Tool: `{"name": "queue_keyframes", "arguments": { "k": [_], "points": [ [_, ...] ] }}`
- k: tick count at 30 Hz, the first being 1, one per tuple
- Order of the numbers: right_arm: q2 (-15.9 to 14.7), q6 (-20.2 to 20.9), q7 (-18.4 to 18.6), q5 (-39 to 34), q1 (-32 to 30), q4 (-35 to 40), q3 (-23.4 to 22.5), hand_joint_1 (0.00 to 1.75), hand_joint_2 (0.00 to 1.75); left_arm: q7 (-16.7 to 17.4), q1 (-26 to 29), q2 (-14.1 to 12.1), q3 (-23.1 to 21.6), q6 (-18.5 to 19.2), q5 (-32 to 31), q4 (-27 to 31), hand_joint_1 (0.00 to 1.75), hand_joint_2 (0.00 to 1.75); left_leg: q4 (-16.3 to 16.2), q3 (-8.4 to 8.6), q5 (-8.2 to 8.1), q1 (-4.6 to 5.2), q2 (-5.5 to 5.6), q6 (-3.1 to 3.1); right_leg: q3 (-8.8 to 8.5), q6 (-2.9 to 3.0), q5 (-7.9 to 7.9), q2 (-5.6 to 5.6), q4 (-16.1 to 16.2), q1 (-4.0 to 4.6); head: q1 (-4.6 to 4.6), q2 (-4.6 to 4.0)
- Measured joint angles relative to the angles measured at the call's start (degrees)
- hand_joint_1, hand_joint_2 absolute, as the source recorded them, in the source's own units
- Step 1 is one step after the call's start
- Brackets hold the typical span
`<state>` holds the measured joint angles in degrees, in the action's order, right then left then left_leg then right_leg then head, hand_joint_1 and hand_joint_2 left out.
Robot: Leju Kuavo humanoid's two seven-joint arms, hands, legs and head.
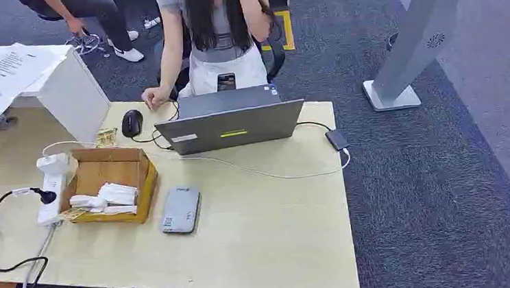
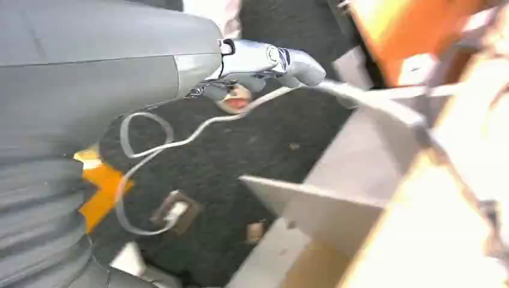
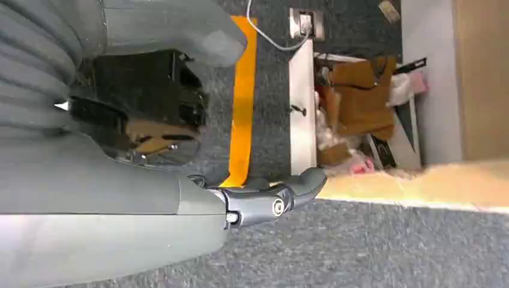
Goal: Pass the card to the sensor for recognition and then transmit it.
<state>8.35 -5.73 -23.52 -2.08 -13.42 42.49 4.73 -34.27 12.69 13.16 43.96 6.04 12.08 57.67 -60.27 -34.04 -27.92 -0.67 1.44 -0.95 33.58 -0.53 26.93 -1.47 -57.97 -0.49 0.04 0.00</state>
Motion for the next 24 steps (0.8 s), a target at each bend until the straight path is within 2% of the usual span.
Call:
{"name": "queue_keyframes", "arguments": {
  "k": [12,24],
  "points": [
    [2.08,1.99,-2.65,11.55,2.44,-2.36,-12.76,0.00,1.75,-1.95,2.18,1.99,0.13,-1.80,7.44,17.48,0.00,1.75,0.00,0.00,0.00,0.00,0.02,0.00,-0.01,0.00,0.00,0.01,0.00,0.00,0.00,0.00],
    [2.56,2.23,-5.09,21.92,6.75,-10.51,-24.68,0.00,1.75,-2.45,3.05,3.80,0.44,-2.34,11.33,37.79,0.00,1.75,0.00,0.03,0.02,0.00,0.04,0.02,0.00,0.01,-0.01,0.03,-0.01,0.00,0.00,0.00]
  ]
}}
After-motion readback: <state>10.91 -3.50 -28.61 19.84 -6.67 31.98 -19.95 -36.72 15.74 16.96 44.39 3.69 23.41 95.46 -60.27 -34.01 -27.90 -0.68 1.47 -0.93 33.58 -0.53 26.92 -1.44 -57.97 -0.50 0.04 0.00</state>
